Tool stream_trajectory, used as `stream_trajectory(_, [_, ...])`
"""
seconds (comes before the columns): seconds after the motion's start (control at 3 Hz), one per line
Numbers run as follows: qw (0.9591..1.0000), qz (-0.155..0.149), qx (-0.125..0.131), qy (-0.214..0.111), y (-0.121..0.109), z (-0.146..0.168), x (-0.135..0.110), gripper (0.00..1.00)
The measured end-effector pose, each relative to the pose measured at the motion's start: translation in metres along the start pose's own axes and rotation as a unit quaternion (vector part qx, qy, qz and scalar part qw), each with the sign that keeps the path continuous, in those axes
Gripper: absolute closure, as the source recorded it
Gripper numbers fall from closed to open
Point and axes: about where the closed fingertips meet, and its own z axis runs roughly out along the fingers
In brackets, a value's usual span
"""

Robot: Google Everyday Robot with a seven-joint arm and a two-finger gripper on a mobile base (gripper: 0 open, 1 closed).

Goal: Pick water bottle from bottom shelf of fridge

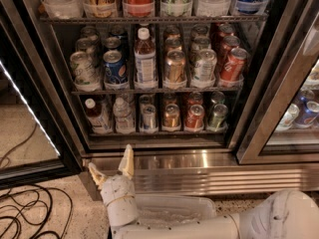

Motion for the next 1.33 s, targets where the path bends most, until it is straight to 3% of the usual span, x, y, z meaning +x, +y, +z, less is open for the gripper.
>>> stream_trajectory(0.33, [0.9992,0.007,0.032,-0.022,-0.008,0.009,-0.004,0.31])
stream_trajectory(0.67, [0.9975,0.026,0.058,-0.032,-0.011,0.02,-0.001,0.3])
stream_trajectory(1.0, [0.995,0.052,0.081,-0.025,-0.013,0.033,0.007,0.25])
stream_trajectory(1.33, [0.992,0.07,0.103,-0.018,-0.016,0.046,0.015,0.27])
